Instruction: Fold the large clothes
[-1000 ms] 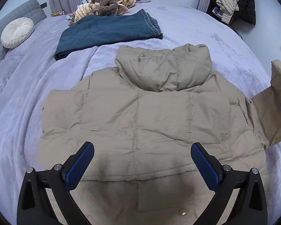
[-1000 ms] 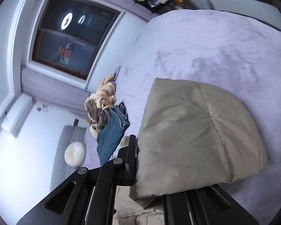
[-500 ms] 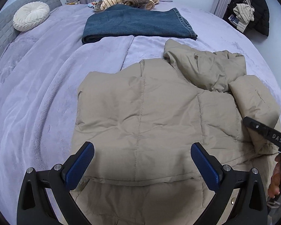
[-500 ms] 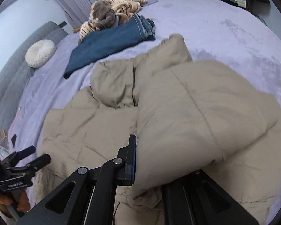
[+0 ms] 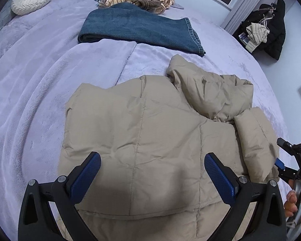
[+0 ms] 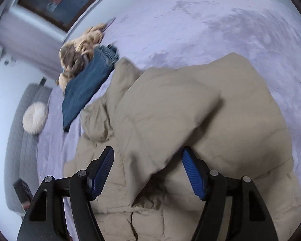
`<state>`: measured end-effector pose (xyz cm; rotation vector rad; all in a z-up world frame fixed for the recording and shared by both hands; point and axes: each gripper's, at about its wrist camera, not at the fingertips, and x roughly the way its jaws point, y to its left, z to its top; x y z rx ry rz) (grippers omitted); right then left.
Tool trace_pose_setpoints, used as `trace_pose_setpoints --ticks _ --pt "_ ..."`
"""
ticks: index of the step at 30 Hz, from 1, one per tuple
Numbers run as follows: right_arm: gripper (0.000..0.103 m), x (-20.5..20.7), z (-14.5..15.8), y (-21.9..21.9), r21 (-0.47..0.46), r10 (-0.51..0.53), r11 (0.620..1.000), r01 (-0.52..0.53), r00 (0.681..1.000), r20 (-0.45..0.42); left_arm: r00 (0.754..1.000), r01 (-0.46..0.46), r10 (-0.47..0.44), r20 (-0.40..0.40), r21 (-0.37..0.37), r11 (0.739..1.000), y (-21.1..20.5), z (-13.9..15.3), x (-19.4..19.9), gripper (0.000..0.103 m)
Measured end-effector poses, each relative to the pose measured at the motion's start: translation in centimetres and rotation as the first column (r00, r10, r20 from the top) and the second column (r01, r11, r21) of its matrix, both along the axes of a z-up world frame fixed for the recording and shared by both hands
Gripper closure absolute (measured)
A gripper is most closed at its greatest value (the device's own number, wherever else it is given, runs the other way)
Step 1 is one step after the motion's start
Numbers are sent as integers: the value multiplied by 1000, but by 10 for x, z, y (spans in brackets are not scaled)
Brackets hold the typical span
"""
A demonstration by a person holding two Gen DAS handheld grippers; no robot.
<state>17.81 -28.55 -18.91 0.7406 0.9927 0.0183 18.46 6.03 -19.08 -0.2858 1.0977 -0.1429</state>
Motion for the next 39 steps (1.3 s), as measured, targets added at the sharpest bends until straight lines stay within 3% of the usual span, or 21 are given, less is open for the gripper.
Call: trace_pose_setpoints --ticks 2,3,6,8,10,12,15,17,19,20,21,24,28,29,31,33,35,38,39 --pt "61 4 -4 -17 64 -78 995 78 997 -1 1000 4 -5 -6 -43 999 4 -2 2 0" --pt "86 9 -3 -19 82 -80 993 79 997 2 1000 5 -5 -12 -68 998 7 -2 2 0" --pt "91 23 14 2 49 8 999 -11 998 67 1000 -1 -3 -22 -188 982 20 -3 -1 2" --pt "92 30 32 35 -15 140 990 -139 983 119 1000 -7 3 -17 -260 966 27 -3 -3 2" --pt "92 33 45 76 -90 283 958 -272 948 146 1000 -16 10 -19 -358 934 37 -3 -4 2" --pt "92 33 47 119 -152 417 905 -397 899 133 999 -27 17 -27 -449 893 45 -4 -5 2" --pt "85 28 29 168 -193 536 833 -518 842 55 1000 -13 -5 -31 -546 838 45 -6 -1 2" --pt "72 25 13 185 -182 578 802 -569 816 -5 999 9 -33 -31 -567 824 37 -8 4 2" --pt "50 20 0 188 -138 590 796 -589 806 -40 998 13 -50 -48 -573 820 28 -13 8 2" --pt "46 17 -4 184 -117 589 799 -590 807 -48 997 14 -57 -56 -575 818 24 -16 9 2" --pt "41 11 -4 177 -97 584 805 -586 810 -49 996 20 -67 -60 -576 817 19 -18 11 2" --pt "40 -8 -1 140 -76 545 833 -548 837 -49 993 29 -88 -79 -557 830 5 -26 17 2" --pt "40 -42 -6 58 -17 384 922 -387 920 -74 989 41 -110 -103 -523 851 -15 -35 27 2" --pt "42 -53 -10 36 12 329 944 -329 941 -85 987 46 -118 -110 -510 859 -20 -38 30 2" --pt "57 -72 -23 -8 88 211 976 -202 971 -117 985 62 -133 -113 -485 873 -33 -42 33 2" --pt "57 -88 -41 -47 185 82 981 -55 986 -143 982 84 -154 -110 -472 878 -47 -44 36 2" --pt "57 -96 -54 -73 270 -29 961 65 990 -135 979 104 -173 -109 -465 879 -57 -46 36 4" --pt "57 -92 -65 -100 385 -165 903 193 981 -105 974 125 -192 -122 -419 900 -68 -46 39 52" --pt "57 -86 -67 -106 415 -198 883 220 975 -96 973 130 -195 -126 -398 908 -70 -47 40 91"
